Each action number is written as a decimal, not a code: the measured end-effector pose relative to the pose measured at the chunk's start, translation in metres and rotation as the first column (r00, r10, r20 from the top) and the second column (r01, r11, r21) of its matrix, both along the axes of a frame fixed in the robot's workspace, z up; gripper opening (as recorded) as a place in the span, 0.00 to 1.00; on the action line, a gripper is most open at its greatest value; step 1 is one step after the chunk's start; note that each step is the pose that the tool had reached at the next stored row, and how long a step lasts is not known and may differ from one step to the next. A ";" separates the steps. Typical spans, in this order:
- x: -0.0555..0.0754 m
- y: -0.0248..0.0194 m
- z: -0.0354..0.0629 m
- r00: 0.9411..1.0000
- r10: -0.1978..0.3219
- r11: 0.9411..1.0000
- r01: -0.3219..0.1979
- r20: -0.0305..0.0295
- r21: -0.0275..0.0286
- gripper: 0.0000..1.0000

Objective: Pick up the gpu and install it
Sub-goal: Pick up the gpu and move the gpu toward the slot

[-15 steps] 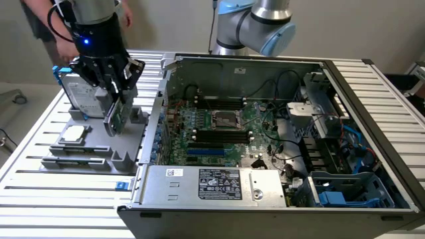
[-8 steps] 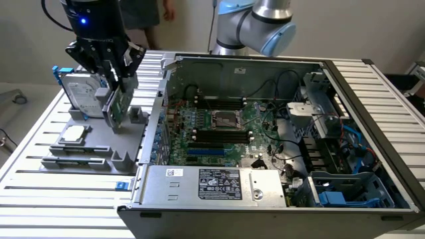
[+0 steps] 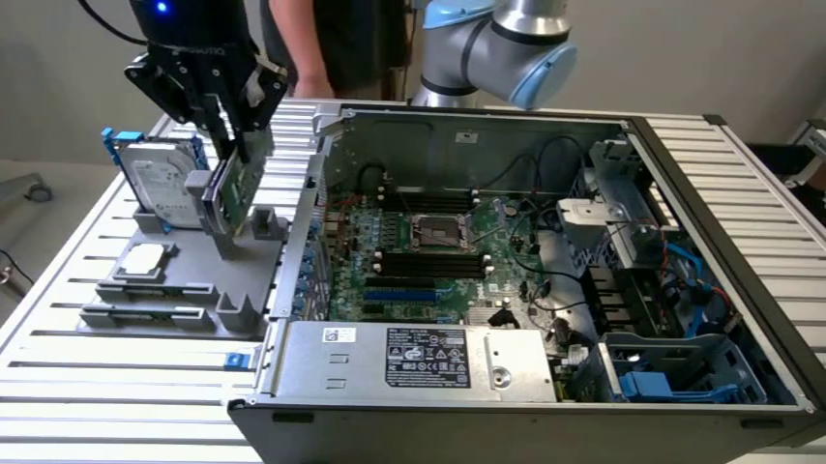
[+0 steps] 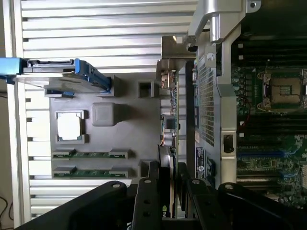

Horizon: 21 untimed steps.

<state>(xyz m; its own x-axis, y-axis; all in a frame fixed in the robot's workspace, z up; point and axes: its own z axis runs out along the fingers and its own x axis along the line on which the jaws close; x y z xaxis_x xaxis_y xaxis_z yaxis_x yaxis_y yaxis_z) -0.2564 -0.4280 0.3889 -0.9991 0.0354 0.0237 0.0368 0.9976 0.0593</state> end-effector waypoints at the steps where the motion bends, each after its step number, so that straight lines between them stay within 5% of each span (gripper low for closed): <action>1: 0.002 -0.0013 0.0033 1.000 0.000 1.000 0.000 0.000 0.003 0.27; 11: 0.022 -0.0110 0.0245 1.000 0.000 0.999 0.000 -0.004 0.040 0.27; 21: 0.043 -0.0226 0.0287 1.000 0.000 0.999 0.001 -0.030 0.047 0.27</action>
<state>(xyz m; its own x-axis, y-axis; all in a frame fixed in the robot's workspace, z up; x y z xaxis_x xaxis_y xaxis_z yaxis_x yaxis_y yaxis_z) -0.2130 -0.4506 0.4177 -0.9979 0.0343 0.0549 0.0399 0.9937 0.1048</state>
